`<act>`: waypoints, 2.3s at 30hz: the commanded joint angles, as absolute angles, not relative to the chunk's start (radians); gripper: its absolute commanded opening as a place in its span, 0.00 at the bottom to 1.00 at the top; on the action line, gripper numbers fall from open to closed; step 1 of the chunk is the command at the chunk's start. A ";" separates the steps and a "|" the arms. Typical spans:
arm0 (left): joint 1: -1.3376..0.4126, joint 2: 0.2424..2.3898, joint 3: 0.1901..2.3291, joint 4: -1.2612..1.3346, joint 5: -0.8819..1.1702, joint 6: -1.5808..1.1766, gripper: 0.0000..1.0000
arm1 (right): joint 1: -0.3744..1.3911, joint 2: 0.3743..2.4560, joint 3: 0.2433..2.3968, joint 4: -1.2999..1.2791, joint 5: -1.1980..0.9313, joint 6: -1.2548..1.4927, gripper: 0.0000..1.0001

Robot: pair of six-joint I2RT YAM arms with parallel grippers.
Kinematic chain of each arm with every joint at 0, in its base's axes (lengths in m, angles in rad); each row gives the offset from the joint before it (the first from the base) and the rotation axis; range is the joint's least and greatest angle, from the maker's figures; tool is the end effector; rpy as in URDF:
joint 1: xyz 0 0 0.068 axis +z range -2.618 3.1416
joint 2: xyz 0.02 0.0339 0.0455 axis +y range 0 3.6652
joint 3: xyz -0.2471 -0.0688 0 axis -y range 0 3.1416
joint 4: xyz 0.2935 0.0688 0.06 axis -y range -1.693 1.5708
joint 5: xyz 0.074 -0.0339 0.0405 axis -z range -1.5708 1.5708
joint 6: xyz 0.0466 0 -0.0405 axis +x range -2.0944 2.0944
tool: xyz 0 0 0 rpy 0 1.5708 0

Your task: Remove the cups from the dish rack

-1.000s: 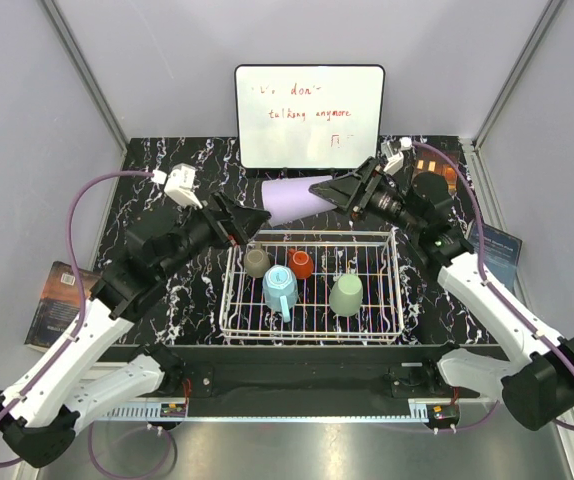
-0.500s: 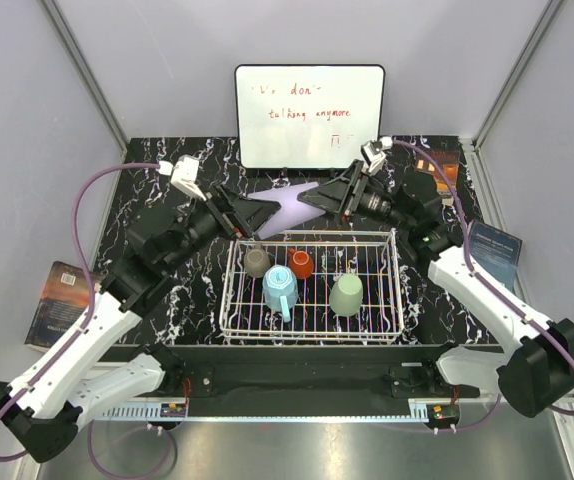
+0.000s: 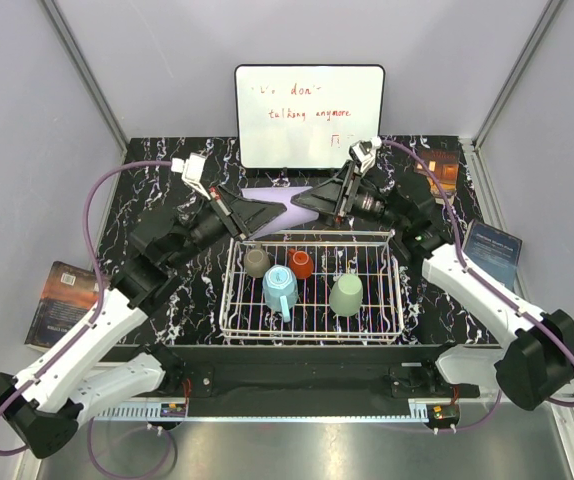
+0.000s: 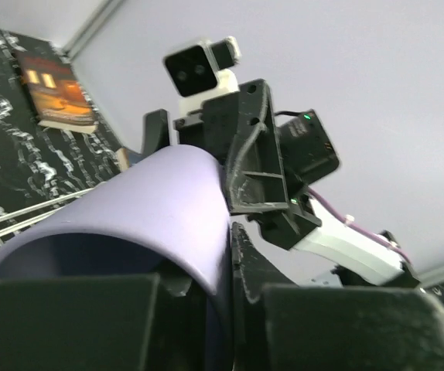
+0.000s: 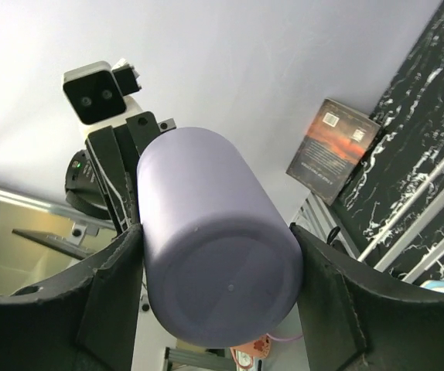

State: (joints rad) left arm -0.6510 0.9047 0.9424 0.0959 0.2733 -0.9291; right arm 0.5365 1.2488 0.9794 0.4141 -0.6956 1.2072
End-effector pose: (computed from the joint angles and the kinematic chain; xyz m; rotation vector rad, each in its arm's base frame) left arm 0.2121 -0.1773 0.3946 0.0274 1.6240 -1.4586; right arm 0.2850 0.2042 0.3434 -0.1097 1.7784 1.8378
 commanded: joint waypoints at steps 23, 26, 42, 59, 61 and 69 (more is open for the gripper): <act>-0.539 1.240 1.546 -0.872 -0.495 -0.503 0.00 | 0.548 1.146 1.316 -0.621 -0.025 0.611 0.96; -0.494 1.400 1.663 -1.049 -0.584 -0.506 0.00 | 0.548 1.180 1.327 -0.701 0.075 0.598 0.95; -0.304 1.664 1.491 -0.913 -0.313 -0.538 0.00 | 0.546 1.207 1.305 -0.756 0.143 0.555 0.95; -0.261 1.772 1.353 -0.793 -0.198 -0.571 0.00 | 0.548 1.183 1.264 -0.769 0.126 0.554 0.95; -0.259 1.773 1.350 -0.792 -0.196 -0.569 0.00 | 0.548 1.186 1.266 -0.769 0.126 0.554 0.95; -0.259 1.700 1.336 -0.796 -0.207 -0.568 0.42 | 0.548 1.198 1.281 -0.769 0.126 0.549 0.95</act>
